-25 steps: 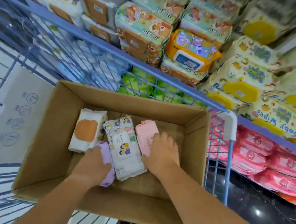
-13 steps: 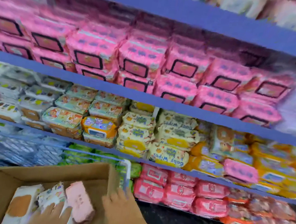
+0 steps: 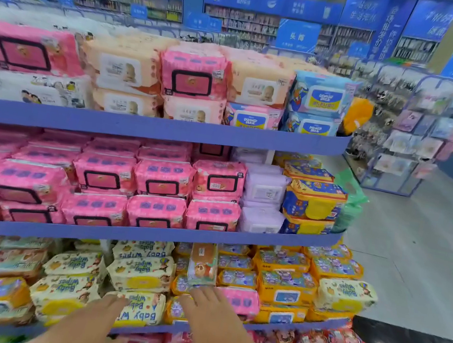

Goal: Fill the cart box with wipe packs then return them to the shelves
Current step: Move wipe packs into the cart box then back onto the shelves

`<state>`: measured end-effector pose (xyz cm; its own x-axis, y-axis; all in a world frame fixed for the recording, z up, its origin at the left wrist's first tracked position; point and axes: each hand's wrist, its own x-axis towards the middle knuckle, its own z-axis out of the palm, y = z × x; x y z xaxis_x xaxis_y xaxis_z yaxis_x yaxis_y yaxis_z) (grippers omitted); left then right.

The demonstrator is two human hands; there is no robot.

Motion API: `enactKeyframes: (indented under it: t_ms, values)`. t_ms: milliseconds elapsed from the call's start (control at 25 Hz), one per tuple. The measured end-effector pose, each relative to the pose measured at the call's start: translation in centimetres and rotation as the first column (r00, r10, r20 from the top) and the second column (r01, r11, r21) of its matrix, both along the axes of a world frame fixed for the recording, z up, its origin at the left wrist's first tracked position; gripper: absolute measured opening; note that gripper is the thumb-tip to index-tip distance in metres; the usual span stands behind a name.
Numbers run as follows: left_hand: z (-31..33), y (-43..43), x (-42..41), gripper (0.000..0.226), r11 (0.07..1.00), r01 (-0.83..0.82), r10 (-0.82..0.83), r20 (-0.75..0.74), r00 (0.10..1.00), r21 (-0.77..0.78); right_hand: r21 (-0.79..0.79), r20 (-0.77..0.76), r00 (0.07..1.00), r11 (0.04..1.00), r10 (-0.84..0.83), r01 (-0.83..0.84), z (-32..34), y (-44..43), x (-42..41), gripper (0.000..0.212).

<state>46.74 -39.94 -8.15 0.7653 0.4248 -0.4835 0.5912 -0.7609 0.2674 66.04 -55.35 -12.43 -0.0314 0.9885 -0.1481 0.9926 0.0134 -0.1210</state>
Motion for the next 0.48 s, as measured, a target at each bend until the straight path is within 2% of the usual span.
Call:
enactKeyframes:
  t_ms: [40, 80, 120, 160, 240, 280, 400, 480]
  values:
    - [1.9, 0.1, 2.7, 0.076, 0.999, -0.005, 0.001, 0.068, 0.998, 0.052, 0.013, -0.014, 0.999, 0.999, -0.033, 0.033, 1.1, -0.2, 2.6, 0.078]
    - [0.3, -2.2, 1.4, 0.076, 0.992, 0.012, -0.032, 0.166, 0.986, 0.122, 0.028, 0.003, 0.998, 0.998, -0.061, 0.061, 2.2, -0.4, 4.9, 0.080]
    - [0.8, -2.9, 2.8, 0.077, 0.993, -0.018, -0.012, 0.248, 0.969, 0.119, 0.053, 0.017, 0.996, 0.995, -0.082, 0.081, 2.8, -0.6, 6.8, 0.080]
    - [1.9, -1.5, 5.1, 0.077, 0.993, -0.004, -0.027, 0.253, 0.967, 0.120, 0.082, 0.015, 0.994, 0.991, -0.108, 0.107, 3.5, -0.4, 8.4, 0.079]
    - [3.5, 0.7, 8.7, 0.079, 0.987, -0.041, 0.018, 0.149, 0.989, 0.153, 0.124, -0.019, 0.990, 0.983, -0.137, 0.138, 4.7, 0.1, 11.7, 0.079]
    - [4.0, 1.9, 10.7, 0.079, 0.976, -0.042, -0.004, 0.209, 0.978, 0.212, 0.142, -0.016, 0.988, 0.977, -0.156, 0.157, 5.0, 0.5, 13.7, 0.079]
    - [6.9, 4.7, 17.0, 0.076, 0.951, 0.024, -0.088, 0.196, 0.977, 0.307, 0.191, 0.029, 0.970, 0.954, -0.242, 0.232, 7.4, 2.0, 18.8, 0.076]
    - [10.3, 6.5, 20.5, 0.076, 0.907, 0.083, -0.197, 0.242, 0.950, 0.413, 0.235, 0.043, 0.963, 0.940, -0.266, 0.249, 10.7, 3.4, 22.0, 0.078]
